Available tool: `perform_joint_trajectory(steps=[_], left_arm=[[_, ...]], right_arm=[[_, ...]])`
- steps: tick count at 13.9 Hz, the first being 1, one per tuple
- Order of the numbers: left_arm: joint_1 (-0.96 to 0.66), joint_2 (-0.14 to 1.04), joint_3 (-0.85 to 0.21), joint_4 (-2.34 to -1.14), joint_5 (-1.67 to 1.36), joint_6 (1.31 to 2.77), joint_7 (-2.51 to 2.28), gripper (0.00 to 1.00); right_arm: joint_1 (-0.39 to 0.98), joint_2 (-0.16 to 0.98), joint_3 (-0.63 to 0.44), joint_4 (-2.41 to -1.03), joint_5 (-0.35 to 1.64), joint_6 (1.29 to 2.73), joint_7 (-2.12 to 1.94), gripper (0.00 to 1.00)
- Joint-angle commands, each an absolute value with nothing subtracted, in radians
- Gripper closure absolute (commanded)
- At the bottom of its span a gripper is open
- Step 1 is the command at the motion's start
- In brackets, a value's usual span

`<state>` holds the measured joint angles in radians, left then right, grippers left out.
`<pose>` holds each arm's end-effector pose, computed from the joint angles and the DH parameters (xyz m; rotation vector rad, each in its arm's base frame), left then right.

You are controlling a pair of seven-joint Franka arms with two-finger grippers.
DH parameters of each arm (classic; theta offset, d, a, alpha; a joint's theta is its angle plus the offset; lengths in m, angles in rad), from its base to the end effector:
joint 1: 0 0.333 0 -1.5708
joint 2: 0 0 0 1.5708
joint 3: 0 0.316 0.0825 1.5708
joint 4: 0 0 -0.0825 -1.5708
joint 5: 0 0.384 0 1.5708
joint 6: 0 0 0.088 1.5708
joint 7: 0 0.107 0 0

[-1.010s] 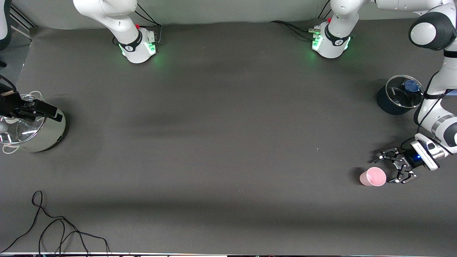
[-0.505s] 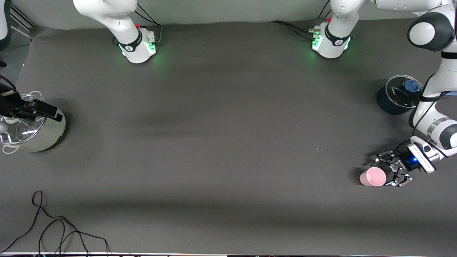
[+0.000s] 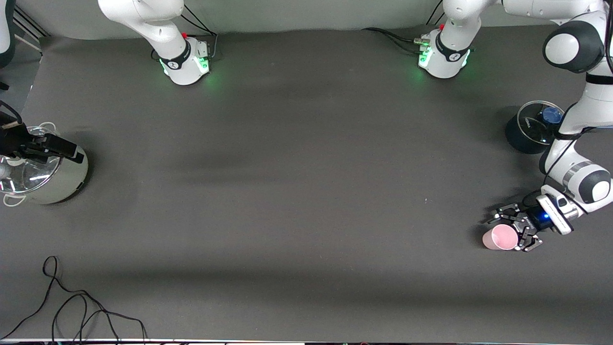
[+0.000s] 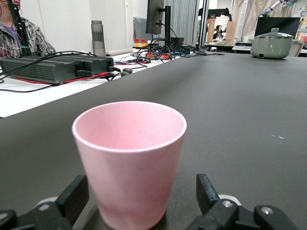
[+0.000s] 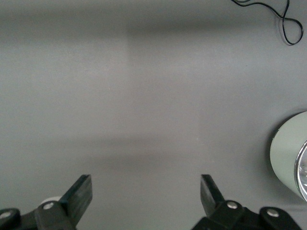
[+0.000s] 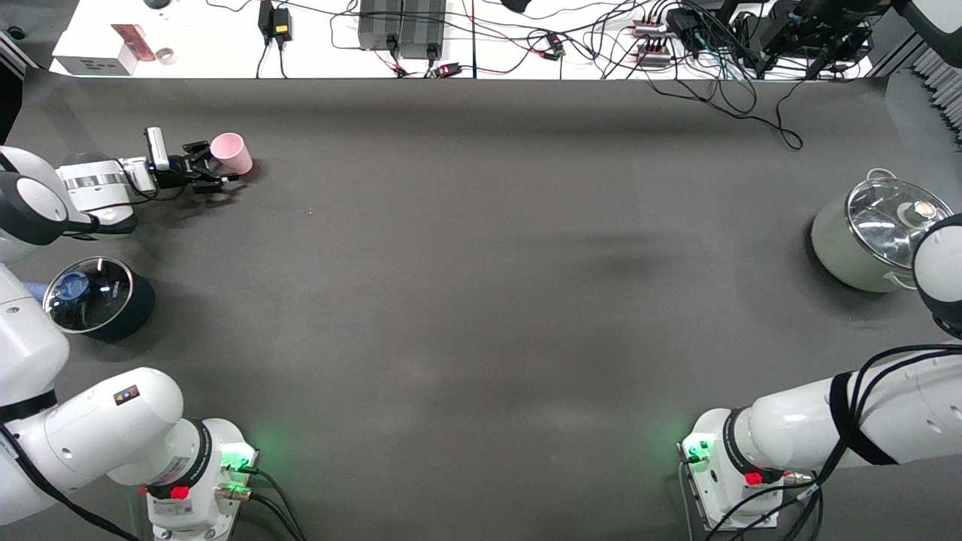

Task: Transfer pink cup from left to right arm
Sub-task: 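Close the left gripper around the pink cup's side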

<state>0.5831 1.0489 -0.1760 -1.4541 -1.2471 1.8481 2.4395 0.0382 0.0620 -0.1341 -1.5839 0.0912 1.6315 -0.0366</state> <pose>0.6356 0.2115 0.0724 1.7398 -1.1188 1.3201 0.5758 -0.0438 0.5891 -3.0565 0.0998 0.0127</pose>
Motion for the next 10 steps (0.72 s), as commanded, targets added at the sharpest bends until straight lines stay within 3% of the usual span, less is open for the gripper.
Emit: perform_joint_trajectory(steps=[1, 7, 10], left_arm=[[0.560, 1.060, -0.172, -1.440, -1.272, 1.868, 2.459, 0.00], [0.561, 1.060, -0.172, -1.439, -1.272, 1.873, 2.454, 0.00], [0.564, 1.058, -0.172, -1.440, -1.270, 1.871, 2.461, 0.29]], right_arm=[[0.038, 0.055, -0.140, -1.588, 0.110, 1.628, -0.061, 0.00], [0.038, 0.055, -0.140, -1.588, 0.110, 1.628, -0.061, 0.00], [0.038, 0.055, -0.140, -1.588, 0.110, 1.628, -0.060, 0.00]])
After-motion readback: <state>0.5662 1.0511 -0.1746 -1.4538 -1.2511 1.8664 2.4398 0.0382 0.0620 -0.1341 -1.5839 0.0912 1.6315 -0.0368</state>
